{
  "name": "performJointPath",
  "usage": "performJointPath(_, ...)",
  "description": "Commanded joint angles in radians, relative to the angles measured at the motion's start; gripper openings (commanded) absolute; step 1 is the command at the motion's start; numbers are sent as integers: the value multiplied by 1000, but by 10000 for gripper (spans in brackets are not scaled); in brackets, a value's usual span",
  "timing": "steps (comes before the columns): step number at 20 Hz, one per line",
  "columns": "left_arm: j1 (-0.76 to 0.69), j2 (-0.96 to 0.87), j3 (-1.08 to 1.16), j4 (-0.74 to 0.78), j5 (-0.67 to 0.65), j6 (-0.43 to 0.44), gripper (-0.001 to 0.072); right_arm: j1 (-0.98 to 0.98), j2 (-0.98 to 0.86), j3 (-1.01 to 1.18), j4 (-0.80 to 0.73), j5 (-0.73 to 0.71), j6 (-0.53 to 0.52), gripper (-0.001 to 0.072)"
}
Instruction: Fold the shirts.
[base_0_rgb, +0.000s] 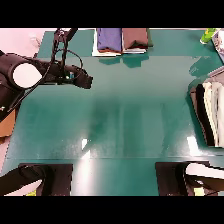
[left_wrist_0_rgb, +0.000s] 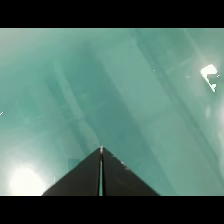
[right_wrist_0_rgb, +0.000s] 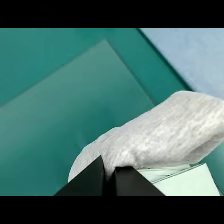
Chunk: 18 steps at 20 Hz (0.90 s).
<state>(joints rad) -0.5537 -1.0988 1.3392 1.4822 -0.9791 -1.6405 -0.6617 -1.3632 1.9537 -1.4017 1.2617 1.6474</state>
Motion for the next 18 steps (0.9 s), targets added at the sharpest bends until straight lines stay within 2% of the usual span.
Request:
performJointPath(1,0,0,0,0,-3,-1,20,-8,22,77,-53,123,1,12)
performJointPath(4,0,0,0,0,-16,0,20,-69,103,-56,-69,171,0,12)
performJointPath(7,0,0,0,0,-25,0,20,-182,211,-263,-69,184,-48,12)
performJointPath(13,0,0,-1,0,-28,0,20,-348,433,-779,-96,89,-157,12)
performJointPath(15,0,0,-1,0,-35,0,20,-360,481,-903,-125,47,-194,13)
performJointPath(18,0,0,-1,-1,-36,0,20,-360,517,-1009,-231,14,-194,25)
